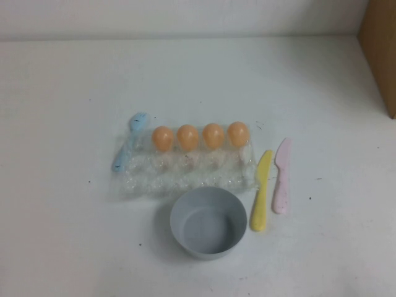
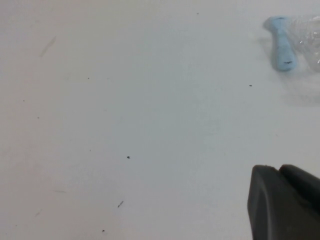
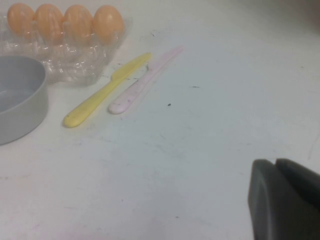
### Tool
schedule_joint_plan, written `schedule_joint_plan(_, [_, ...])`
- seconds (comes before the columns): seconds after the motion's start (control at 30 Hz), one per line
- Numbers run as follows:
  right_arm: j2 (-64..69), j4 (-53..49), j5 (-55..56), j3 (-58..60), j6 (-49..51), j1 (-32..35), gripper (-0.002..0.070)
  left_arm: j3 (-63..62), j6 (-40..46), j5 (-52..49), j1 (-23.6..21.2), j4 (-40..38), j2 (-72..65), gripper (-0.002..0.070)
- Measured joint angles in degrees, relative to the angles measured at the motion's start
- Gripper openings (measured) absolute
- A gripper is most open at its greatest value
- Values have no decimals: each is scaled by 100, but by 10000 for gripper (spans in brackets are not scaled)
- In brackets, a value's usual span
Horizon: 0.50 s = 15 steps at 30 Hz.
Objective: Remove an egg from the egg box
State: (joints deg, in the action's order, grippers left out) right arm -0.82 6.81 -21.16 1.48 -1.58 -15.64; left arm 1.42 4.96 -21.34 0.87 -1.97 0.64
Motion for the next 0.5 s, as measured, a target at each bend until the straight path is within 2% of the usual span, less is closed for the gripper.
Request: schedule_joint_plan(0.5, [0, 14, 0, 0, 0, 0, -18, 0, 0, 10, 0, 51, 0, -5])
